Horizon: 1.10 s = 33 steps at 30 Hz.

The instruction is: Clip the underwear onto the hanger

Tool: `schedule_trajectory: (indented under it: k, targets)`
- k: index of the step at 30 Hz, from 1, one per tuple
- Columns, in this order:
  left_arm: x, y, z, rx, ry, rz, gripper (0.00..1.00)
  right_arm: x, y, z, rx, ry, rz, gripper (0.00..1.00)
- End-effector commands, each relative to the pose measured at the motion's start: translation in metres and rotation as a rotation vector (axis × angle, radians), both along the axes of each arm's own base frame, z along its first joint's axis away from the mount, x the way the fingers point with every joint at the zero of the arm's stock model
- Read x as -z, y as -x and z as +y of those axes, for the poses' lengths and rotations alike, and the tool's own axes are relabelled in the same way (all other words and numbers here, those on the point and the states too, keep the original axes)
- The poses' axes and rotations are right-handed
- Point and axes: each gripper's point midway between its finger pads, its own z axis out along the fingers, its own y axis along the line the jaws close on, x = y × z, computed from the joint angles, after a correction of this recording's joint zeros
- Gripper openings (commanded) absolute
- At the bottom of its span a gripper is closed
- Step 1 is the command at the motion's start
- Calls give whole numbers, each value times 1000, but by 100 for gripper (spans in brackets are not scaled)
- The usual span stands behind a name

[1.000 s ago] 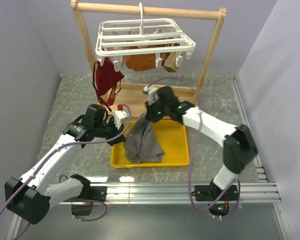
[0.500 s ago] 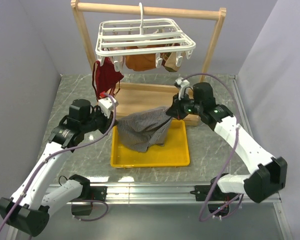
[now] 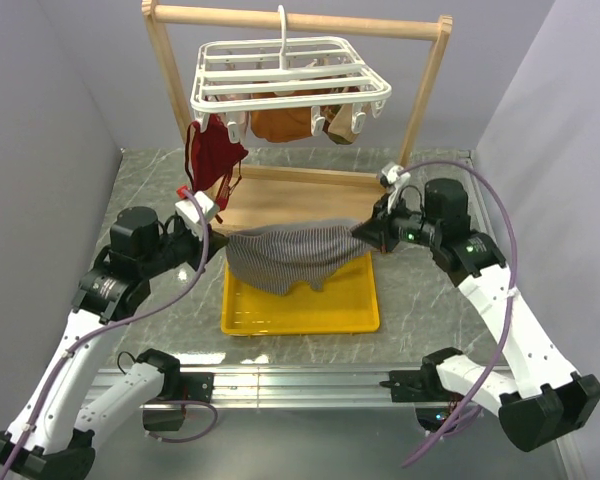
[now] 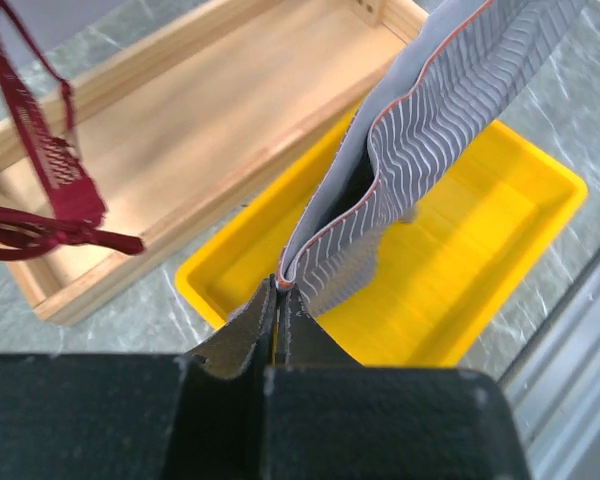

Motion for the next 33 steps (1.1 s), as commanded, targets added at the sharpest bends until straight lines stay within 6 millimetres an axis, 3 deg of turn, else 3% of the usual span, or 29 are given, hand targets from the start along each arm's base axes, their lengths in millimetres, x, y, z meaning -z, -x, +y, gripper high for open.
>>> schedule_trajectory:
  k: [1,4,5,7,8,9,11,12,13,16,20,25,27,30,33]
  targets:
    - [16,20,-4,92,-18,26,0,25,19,7,-52,-40,95,0]
    - [46,17,-2,98,-76,77,0,49,8,10,-23,-50,132,0]
    - [54,11,-3,98,-88,91,0,66,-1,9,1,-28,161,0]
    - [75,1,-6,95,-105,130,0,75,-18,11,44,-34,174,0]
    - [74,-10,-9,84,-93,101,0,89,-30,12,64,-13,204,0]
    - [79,-18,-10,70,-96,101,0,90,-43,13,76,-11,180,0]
    - [98,-34,-12,49,-114,132,0,108,-59,15,88,14,194,0]
    - [95,-46,-14,36,-106,98,0,106,-72,15,107,17,161,0]
    - [108,-55,-15,28,-125,121,0,109,-77,15,114,22,162,0]
    - [119,-77,-17,0,-140,87,0,125,-97,14,138,65,152,0]
    - [151,-91,-15,-6,-192,99,0,151,-106,4,160,146,135,0]
    - [189,-104,3,-81,-286,93,0,162,-112,-7,201,191,81,0]
    - [191,-112,2,-98,-286,91,0,169,-114,-9,213,209,97,3]
    - [194,-118,-4,-96,-268,123,2,176,-116,-11,224,242,134,16]
    - [191,-116,-13,-47,-244,131,7,177,-117,-15,230,268,148,22]
